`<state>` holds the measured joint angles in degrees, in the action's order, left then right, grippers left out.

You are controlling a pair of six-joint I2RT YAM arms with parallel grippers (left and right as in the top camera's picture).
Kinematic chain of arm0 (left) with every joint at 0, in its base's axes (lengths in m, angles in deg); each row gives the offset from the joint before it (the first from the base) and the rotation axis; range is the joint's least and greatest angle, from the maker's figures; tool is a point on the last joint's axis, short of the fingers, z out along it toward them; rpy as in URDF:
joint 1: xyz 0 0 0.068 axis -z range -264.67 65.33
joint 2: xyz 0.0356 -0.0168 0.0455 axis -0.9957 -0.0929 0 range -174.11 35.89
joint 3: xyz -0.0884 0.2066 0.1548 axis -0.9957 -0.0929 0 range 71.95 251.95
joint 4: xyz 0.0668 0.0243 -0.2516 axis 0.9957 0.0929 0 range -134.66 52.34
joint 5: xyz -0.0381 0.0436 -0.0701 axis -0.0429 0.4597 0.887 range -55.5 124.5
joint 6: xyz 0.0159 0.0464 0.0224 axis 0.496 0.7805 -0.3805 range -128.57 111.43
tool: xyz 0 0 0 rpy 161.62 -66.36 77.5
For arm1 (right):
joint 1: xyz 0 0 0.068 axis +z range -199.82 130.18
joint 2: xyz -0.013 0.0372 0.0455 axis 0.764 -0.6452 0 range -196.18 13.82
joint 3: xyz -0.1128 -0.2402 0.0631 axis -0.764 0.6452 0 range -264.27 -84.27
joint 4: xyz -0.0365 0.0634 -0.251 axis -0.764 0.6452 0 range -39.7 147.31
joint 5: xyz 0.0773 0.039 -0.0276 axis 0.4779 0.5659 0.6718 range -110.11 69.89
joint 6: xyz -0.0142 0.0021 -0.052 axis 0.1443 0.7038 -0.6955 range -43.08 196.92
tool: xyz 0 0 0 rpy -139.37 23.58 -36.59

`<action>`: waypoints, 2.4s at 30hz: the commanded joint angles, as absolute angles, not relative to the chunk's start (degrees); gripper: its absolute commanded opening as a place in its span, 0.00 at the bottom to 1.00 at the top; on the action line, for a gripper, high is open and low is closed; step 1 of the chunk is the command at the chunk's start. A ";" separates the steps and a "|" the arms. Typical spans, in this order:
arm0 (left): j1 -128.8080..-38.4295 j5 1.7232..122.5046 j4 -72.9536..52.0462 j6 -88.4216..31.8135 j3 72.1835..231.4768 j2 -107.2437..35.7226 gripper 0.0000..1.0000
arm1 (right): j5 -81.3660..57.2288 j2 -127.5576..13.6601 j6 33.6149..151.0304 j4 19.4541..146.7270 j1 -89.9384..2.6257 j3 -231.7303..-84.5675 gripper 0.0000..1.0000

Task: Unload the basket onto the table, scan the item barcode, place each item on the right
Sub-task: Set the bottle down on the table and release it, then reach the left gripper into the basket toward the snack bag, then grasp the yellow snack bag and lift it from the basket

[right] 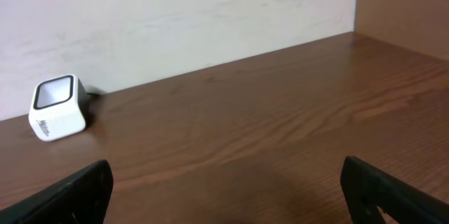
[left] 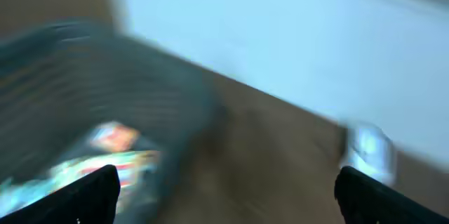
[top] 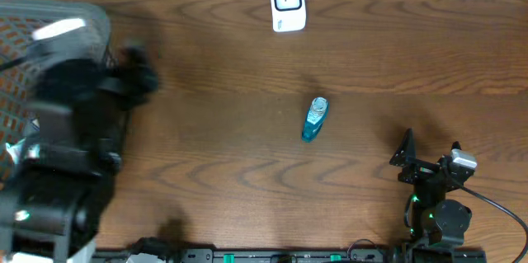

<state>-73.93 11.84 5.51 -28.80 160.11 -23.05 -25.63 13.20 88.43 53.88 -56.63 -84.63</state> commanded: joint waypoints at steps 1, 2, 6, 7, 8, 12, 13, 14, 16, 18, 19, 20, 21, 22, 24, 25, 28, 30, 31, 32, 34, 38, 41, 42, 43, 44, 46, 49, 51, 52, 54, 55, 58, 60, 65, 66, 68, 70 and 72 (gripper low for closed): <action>-88.22 11.60 6.63 -40.47 161.03 -22.92 0.98 | -25.59 13.51 88.02 54.03 -57.00 -84.59 0.99; -92.55 13.42 7.04 -42.98 161.03 -23.33 0.98 | -25.59 13.51 88.02 54.05 -57.00 -84.59 0.99; -106.05 20.59 9.18 -51.72 161.01 -26.18 0.98 | -25.59 13.51 88.02 54.03 -57.02 -84.59 0.99; -108.63 21.85 9.93 -53.98 161.01 -27.20 0.98 | -25.59 13.51 88.02 54.03 -57.00 -84.59 0.99; -111.26 23.19 10.67 -56.49 161.01 -28.56 0.98 | -25.59 13.51 87.99 54.03 -57.02 -84.59 0.99; -117.57 30.18 12.40 -60.16 161.01 -34.61 0.98 | -25.59 13.51 88.02 54.03 -57.00 -84.59 0.99; -118.38 32.17 12.88 -60.16 161.01 -36.21 0.98 | -25.59 13.51 87.99 54.03 -57.00 -84.59 0.99; -119.19 34.18 14.02 -60.40 161.01 -38.68 0.98 | -25.59 13.51 87.99 54.03 -57.02 -84.59 0.99; -119.82 34.51 16.46 -64.18 161.01 -42.39 0.98 | -25.59 13.51 87.99 54.03 -57.00 -84.59 0.99; -120.09 34.55 18.71 -68.53 161.01 -45.91 0.98 | -25.59 13.51 87.99 54.03 -57.00 -84.59 0.99; -120.13 34.55 19.61 -70.48 161.01 -47.57 0.98 | -25.59 13.51 88.02 54.03 -57.02 -84.59 0.99; -120.13 34.84 20.29 -72.03 161.01 -49.24 0.98 | -25.59 13.51 88.02 54.03 -57.00 -84.59 0.99; -120.13 35.45 20.77 -72.97 161.01 -50.81 0.98 | -25.59 13.51 88.02 54.03 -57.00 -84.59 0.99; -120.13 36.56 21.03 -73.21 161.01 -52.71 0.98 | -25.59 13.51 87.99 54.03 -57.00 -84.59 0.99; -120.13 38.49 21.27 -73.19 161.01 -56.30 0.98 | -25.59 13.51 88.02 54.03 -57.00 -84.59 0.99; -120.13 39.08 21.25 -73.21 161.01 -57.80 0.98 | -25.59 13.51 87.99 54.03 -57.00 -84.59 0.99; -120.13 39.75 20.79 -73.43 161.01 -62.46 0.98 | -25.59 13.51 87.99 54.03 -57.00 -84.59 0.99; -120.13 39.95 20.24 -73.43 161.01 -65.17 0.98 | -25.59 13.51 88.02 54.03 -57.02 -84.59 0.99; -120.13 39.99 19.85 -73.41 161.01 -66.46 0.98 | -25.59 13.51 87.99 54.03 -57.00 -84.59 0.99; -120.13 40.08 19.48 -73.41 161.01 -67.51 0.98 | -25.59 13.51 87.99 54.03 -57.02 -84.59 0.99; -120.13 40.08 18.71 -73.38 161.01 -69.56 0.98 | -25.59 13.51 88.02 54.03 -57.00 -84.59 0.99; -120.11 40.10 15.89 -73.36 161.01 -73.30 0.98 | -25.59 13.51 88.02 54.03 -57.00 -84.59 0.99; -120.11 40.08 15.94 -73.32 161.01 -75.16 0.98 | -25.59 13.51 87.99 54.05 -57.00 -84.59 0.99; -120.11 40.08 15.94 -73.12 160.99 -75.53 0.98 | -25.59 13.51 87.99 54.03 -57.00 -84.59 0.99; -120.11 40.04 15.92 -72.86 160.90 -75.99 0.98 | -25.59 13.51 87.99 54.05 -57.02 -84.59 0.99; -120.11 39.99 15.92 -72.53 160.79 -76.27 0.98 | -25.59 13.51 88.02 54.03 -57.02 -84.59 0.99; -120.11 39.16 15.70 -72.53 160.22 -76.73 0.98 | -25.59 13.51 88.02 54.03 -57.00 -84.59 0.99; -120.11 37.81 14.06 -72.51 159.11 -77.21 0.98 | -25.59 13.51 88.02 54.05 -57.02 -84.59 0.99; -120.11 37.61 12.42 -72.51 157.97 -77.23 0.98 | -25.59 13.51 88.02 54.03 -57.00 -84.59 0.99; -120.11 37.66 11.61 -72.51 157.45 -77.26 0.98 | -25.59 13.51 88.02 54.03 -57.02 -84.59 0.99; -120.04 37.63 10.30 -72.51 156.22 -77.28 0.98 | -25.59 13.51 87.99 54.03 -57.02 -84.59 0.99; -120.04 37.66 9.82 -72.51 155.52 -77.28 0.98 | -25.59 13.51 87.99 54.03 -57.00 -84.59 0.99; -120.00 37.66 7.74 -72.51 153.12 -77.28 0.98 | -25.59 13.51 88.02 54.03 -57.00 -84.59 0.99; -119.93 37.70 5.93 -72.51 151.31 -77.28 0.98 | -25.59 13.51 88.02 54.03 -57.00 -84.59 0.99; -119.93 37.70 2.19 -72.49 146.28 -77.28 0.83 | -25.59 13.51 87.99 54.03 -57.02 -84.59 0.99; -119.93 37.70 2.08 -72.49 145.64 -77.28 0.73 | -25.59 13.51 88.02 54.05 -57.02 -84.59 0.99; -119.96 37.72 2.10 -72.49 144.51 -77.28 0.45 | -25.59 13.51 88.02 54.03 -57.02 -84.59 0.99; -119.96 37.72 2.82 -70.91 144.03 -77.28 0.12 | -25.59 13.51 88.02 54.03 -57.02 -84.59 0.99; -119.96 38.05 2.98 -68.25 144.05 -77.12 0.07 | -25.59 13.51 88.02 54.03 -57.00 -84.59 0.99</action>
<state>-119.76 39.78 0.27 -71.79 148.27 -73.69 -25.52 13.20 88.43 53.88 -56.72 -84.63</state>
